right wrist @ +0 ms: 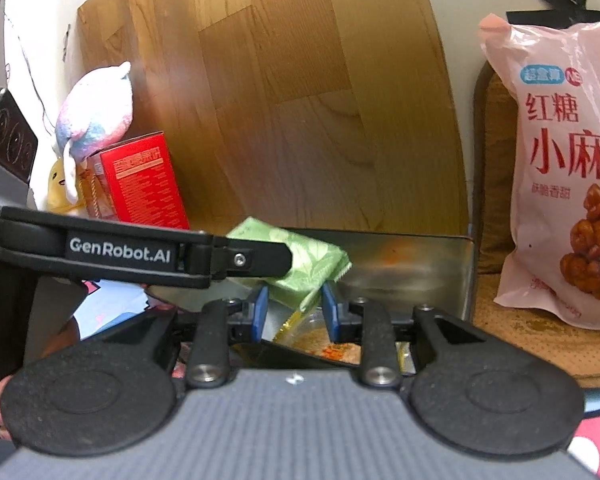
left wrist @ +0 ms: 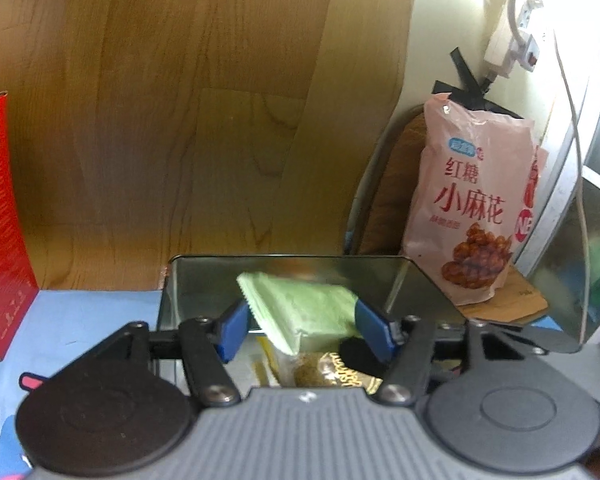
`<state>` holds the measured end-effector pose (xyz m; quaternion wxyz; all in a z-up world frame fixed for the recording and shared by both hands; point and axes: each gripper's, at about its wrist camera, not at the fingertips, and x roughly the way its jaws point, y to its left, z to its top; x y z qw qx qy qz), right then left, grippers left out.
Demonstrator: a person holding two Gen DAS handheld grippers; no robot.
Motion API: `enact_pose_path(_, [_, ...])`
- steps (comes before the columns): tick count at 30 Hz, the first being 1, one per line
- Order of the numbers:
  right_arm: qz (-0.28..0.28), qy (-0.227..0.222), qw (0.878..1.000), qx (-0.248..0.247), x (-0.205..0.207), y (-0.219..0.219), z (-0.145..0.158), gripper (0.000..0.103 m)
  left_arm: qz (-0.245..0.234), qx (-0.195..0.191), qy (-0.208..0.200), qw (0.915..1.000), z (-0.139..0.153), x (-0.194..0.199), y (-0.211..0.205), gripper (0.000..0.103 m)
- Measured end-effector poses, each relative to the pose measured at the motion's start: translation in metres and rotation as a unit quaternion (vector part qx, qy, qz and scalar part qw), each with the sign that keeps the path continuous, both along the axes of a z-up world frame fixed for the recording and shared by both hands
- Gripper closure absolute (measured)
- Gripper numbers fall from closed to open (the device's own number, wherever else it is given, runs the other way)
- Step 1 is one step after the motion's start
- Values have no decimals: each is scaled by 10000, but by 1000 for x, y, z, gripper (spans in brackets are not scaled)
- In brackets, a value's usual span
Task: Organize snacks
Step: 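Move the left tool back toward the snack pile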
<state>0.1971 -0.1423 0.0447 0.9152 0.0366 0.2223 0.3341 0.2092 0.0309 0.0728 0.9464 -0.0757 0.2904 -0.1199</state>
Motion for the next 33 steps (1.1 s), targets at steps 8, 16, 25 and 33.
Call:
enact_pose_path(8, [-47,-84,9999,112,-13,-7,1,69,188,139,-62,9997,2,-13,3,39])
enact_pose_path(16, [-218,-214,9986,431,-55,-14,7,67,312,-16,-342,9989,4,-71,16,35])
enact_pose_path(25, [-223,-91,9977,637,-121,-8,-5,63,559,83,-593,9966,-17,-161,32,31])
enact_pose_path(33, [-321,-72,9986,404,-164,8,-19,60,1153,441,-582,9906,-43,-212,44,31])
